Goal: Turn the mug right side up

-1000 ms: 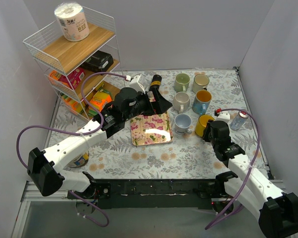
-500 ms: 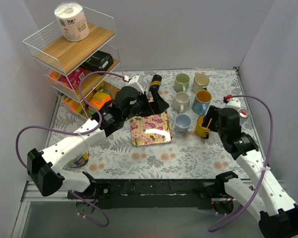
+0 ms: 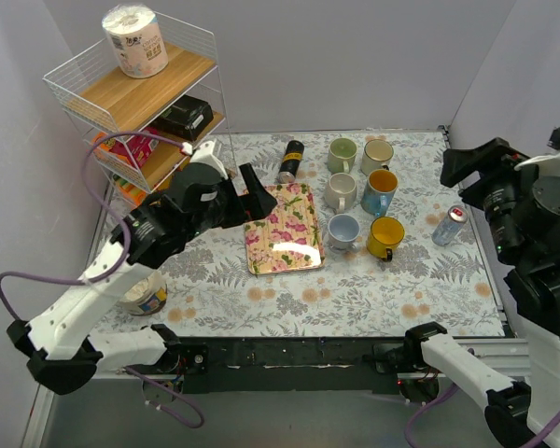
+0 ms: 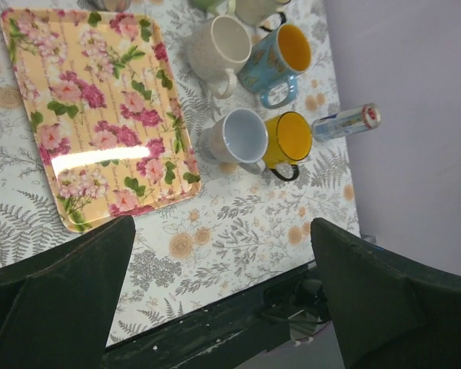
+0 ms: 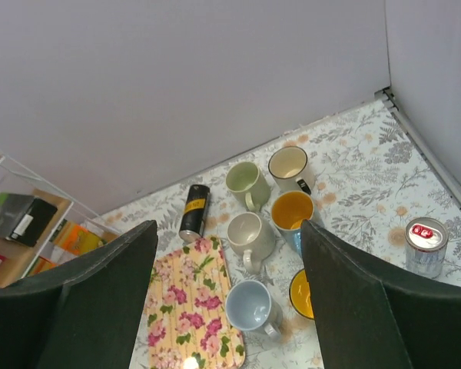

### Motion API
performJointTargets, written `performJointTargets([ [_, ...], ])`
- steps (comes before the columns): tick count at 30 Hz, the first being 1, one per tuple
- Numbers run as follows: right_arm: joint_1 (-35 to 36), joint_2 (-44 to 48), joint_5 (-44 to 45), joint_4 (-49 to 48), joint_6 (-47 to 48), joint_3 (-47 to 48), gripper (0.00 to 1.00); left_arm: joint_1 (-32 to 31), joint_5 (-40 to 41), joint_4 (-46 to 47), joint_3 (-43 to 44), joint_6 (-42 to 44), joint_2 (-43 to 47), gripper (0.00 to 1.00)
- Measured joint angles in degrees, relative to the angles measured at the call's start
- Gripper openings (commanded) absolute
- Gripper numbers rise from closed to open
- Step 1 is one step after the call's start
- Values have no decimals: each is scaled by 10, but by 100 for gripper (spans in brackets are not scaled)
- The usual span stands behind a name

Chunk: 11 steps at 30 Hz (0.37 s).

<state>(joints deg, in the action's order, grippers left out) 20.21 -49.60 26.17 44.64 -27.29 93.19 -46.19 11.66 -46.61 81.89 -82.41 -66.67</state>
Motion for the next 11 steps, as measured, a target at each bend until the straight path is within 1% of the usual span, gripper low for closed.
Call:
performJointTargets([
  [3, 0, 14, 9, 5, -1, 22, 83, 0, 8, -23, 22, 3, 46, 98],
  [5, 0, 21, 10, 5, -2, 23, 84, 0, 14, -38, 52, 7, 69, 98],
  [11, 0, 23, 9, 3, -5, 23, 84, 0, 42, -71, 119, 22, 96, 98],
])
